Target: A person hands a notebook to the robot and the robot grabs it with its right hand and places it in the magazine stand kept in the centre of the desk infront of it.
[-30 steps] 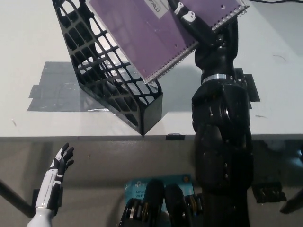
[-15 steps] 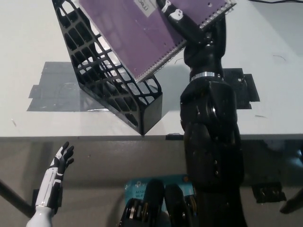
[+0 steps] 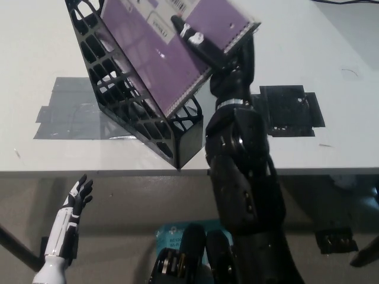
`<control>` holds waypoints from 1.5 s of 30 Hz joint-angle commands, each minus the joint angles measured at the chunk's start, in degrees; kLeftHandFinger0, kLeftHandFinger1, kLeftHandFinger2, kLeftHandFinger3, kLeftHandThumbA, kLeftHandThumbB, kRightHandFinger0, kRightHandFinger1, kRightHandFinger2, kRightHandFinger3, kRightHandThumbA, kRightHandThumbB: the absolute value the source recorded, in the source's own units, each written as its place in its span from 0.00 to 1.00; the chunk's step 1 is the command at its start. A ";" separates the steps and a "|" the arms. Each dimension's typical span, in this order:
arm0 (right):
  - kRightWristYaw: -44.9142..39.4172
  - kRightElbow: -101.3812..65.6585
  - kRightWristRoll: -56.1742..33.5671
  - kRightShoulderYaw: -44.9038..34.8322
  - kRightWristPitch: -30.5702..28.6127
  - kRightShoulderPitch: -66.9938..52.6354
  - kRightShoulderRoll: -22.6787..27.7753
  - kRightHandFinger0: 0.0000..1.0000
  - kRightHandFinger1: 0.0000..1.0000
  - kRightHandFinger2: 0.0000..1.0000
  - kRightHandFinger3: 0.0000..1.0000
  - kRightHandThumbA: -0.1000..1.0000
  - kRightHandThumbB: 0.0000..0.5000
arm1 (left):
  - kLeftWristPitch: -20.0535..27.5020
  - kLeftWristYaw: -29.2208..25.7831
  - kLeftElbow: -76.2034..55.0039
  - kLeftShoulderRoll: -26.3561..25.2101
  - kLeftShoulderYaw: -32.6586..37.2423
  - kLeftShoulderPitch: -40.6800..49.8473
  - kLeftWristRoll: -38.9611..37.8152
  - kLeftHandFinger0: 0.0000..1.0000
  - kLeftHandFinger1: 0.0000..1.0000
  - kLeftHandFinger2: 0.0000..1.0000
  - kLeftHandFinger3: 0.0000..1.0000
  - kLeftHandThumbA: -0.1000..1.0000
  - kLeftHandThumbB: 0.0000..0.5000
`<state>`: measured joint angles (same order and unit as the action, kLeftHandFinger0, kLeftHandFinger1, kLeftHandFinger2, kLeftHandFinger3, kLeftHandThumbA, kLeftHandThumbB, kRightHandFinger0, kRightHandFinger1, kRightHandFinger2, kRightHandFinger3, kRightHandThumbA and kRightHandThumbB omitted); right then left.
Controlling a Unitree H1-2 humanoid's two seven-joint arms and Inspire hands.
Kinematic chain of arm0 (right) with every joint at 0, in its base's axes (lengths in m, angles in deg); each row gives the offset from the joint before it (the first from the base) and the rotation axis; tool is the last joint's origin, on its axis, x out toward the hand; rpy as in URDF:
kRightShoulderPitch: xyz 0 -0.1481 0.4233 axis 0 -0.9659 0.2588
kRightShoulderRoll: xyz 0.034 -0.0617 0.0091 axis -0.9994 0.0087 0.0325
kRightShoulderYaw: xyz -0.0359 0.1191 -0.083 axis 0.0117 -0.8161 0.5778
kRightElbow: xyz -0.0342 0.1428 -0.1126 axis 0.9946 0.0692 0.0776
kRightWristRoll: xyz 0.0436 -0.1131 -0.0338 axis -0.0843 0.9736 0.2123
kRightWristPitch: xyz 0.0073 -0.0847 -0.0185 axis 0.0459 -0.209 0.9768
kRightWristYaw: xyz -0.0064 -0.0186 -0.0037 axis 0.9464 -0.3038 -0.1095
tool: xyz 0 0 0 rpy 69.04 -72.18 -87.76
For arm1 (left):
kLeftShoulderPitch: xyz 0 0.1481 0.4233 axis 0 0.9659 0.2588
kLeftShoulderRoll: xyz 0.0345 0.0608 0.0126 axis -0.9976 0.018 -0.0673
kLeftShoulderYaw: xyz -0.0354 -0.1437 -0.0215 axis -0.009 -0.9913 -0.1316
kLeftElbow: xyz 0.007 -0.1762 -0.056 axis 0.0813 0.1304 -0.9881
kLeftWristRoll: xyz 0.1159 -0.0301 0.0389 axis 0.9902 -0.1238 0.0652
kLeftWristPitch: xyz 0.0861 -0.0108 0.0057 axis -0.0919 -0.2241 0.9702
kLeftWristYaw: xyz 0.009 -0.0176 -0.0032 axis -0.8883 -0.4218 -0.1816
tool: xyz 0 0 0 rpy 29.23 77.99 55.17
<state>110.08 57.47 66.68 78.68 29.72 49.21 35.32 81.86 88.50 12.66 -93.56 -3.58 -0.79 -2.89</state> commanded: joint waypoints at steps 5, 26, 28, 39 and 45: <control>-1.25 4.97 5.00 1.73 -10.21 5.77 -2.10 0.00 0.00 0.08 0.14 1.00 0.00 | 2.12 0.37 -0.98 -1.05 0.27 -1.13 -0.24 0.98 1.00 1.00 1.00 1.00 1.00; -19.88 2.53 7.14 12.78 -1.56 8.38 9.11 1.00 1.00 1.00 1.00 1.00 0.89 | 2.12 -0.01 -0.30 -1.20 0.67 -2.64 0.61 0.97 1.00 1.00 1.00 1.00 1.00; -19.99 1.80 7.54 12.69 -1.35 8.57 9.35 1.00 1.00 1.00 1.00 1.00 0.90 | 2.12 0.12 -0.27 -1.27 0.72 -2.80 0.56 0.97 1.00 1.00 1.00 1.00 1.00; -20.32 -16.94 7.11 9.10 3.00 5.97 12.48 1.00 1.00 1.00 1.00 1.00 0.88 | 2.12 0.01 -0.34 -0.85 0.63 -3.06 0.50 0.98 1.00 1.00 1.00 1.00 1.00; -20.74 -30.66 7.70 7.10 5.63 3.41 17.03 1.00 1.00 1.00 1.00 1.00 0.77 | 2.12 -0.52 -0.43 -0.73 0.96 -2.47 0.83 0.95 1.00 1.00 1.00 1.00 0.99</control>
<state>90.96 36.52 73.44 87.56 32.17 52.50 49.56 81.86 88.48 12.71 -93.75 -2.95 -2.74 -2.27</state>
